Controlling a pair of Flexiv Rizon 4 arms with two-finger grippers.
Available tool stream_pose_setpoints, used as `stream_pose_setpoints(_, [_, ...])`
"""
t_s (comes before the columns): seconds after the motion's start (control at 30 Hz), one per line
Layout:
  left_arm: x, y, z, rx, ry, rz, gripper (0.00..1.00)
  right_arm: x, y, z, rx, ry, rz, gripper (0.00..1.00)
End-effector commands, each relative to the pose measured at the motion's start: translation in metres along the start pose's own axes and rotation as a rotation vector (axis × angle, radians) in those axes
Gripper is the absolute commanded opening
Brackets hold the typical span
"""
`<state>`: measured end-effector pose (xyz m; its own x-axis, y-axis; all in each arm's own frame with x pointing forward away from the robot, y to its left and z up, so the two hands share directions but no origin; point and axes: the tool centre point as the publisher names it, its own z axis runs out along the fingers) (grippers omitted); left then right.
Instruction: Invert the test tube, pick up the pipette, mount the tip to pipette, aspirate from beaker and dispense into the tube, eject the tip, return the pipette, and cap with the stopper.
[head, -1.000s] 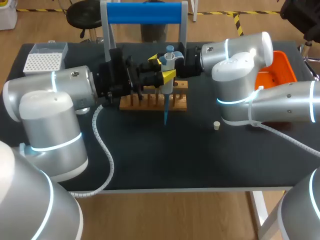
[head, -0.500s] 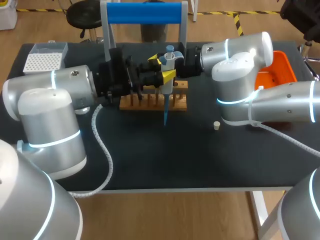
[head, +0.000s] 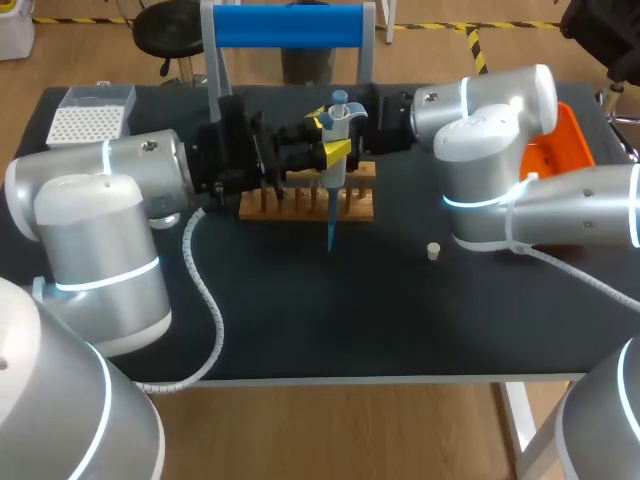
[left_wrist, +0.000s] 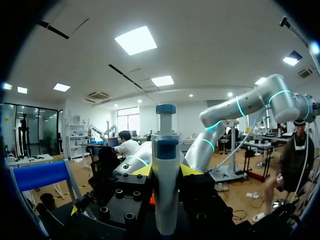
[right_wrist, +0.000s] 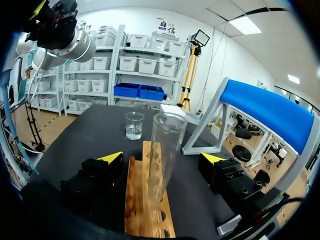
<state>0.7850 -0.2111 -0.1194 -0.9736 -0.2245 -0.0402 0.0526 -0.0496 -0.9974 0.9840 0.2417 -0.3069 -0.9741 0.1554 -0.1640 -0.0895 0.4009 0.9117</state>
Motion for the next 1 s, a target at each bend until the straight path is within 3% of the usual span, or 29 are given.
stream_pose_setpoints(0.03, [0.001, 0.001, 0.001, 0.003, -0.005, 0.002, 0.0, 0.003, -0.004, -0.026, -0.013, 0.014, -0.003, 1.0])
stream_pose_setpoints(0.47, [0.001, 0.001, 0.001, 0.003, -0.005, 0.002, 0.0, 0.009, -0.003, -0.073, -0.078, 0.03, -0.001, 1.0])
stream_pose_setpoints(1.0, [0.001, 0.001, 0.001, 0.003, -0.005, 0.002, 0.0, 0.043, 0.024, -0.149, -0.22, 0.004, 0.106, 1.0])
